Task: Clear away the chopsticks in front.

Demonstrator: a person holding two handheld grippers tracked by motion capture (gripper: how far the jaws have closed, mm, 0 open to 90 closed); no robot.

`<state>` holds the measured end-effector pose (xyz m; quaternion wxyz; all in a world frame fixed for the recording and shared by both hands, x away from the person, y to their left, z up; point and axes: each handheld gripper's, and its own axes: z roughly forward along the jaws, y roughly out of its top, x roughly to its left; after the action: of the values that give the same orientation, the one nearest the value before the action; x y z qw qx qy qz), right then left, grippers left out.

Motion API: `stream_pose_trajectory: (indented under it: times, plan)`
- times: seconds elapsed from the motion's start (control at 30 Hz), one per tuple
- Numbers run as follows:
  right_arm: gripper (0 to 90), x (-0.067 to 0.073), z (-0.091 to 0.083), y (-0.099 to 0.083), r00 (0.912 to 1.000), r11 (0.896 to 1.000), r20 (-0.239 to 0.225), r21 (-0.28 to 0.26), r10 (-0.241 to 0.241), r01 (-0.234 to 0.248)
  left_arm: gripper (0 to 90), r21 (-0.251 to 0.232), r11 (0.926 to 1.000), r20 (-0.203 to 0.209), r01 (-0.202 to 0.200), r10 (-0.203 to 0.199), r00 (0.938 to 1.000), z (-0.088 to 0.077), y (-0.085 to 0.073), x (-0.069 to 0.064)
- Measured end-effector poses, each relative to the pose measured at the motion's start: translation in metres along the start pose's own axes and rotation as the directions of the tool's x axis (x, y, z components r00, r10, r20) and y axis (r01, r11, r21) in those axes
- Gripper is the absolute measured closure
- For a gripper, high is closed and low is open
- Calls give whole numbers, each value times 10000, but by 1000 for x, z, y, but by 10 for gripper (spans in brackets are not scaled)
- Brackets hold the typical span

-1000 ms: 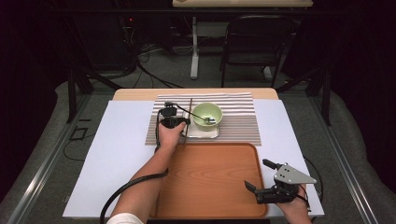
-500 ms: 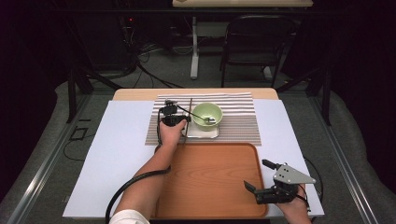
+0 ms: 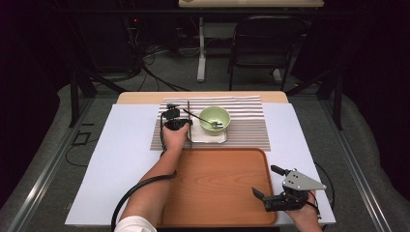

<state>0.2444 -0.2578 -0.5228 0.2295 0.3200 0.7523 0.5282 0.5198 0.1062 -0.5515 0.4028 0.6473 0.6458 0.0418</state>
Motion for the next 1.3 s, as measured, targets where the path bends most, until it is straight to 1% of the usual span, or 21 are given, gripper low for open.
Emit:
stream_pose_trajectory:
  times: [0.07,0.1,0.2,0.4,0.47,0.57,0.67,0.8,0.93,1.03,1.07,1.2,1.3]
  plan:
    - [12,0,0,0,10000,10000,-3,6,14,-14,830,-102,9999,20,82,-82,10000,-1,0,1]
    - [13,0,0,0,10000,10000,-6,4,10,-10,842,-107,9998,122,175,-174,9998,-2,0,3]
    - [13,0,0,0,10000,10000,-9,17,5,-5,843,-172,9991,278,379,-374,9989,-3,0,5]
    - [13,0,0,0,10000,10000,-8,6,8,-8,843,-257,9971,331,723,-714,9969,-5,-2,5]
    - [13,0,0,0,10000,10000,-7,4,10,-10,843,-294,9967,387,763,-751,9964,-7,-3,6]
    - [13,0,0,0,10000,10000,-4,-1,-7,7,843,-356,9963,361,782,-770,9964,-11,-3,6]
    - [13,0,0,0,10000,10000,11,-1,10,-10,843,-459,9948,394,907,-890,9953,-16,-5,7]
    - [13,0,-1,0,10000,10000,23,-4,23,-23,843,-510,9947,355,889,-871,9956,-24,-9,10]
    - [13,0,-1,0,10000,10000,24,-9,41,-41,843,-597,9935,400,972,-949,9947,-32,-15,12]
    - [13,0,-1,0,10000,10000,29,0,11,-11,843,-532,9943,470,923,-898,9948,-39,-21,13]
    - [13,0,-1,0,10000,10000,25,-7,16,-16,843,-565,9937,509,963,-935,9943,-41,-22,13]
    - [13,1,-1,0,10000,10000,18,-12,-3,3,843,-600,9943,542,881,-849,9949,-52,-29,14]
    - [13,1,-1,0,10000,10000,13,-8,-13,13,843,-648,9917,760,1114,-1064,9914,-62,-34,15]
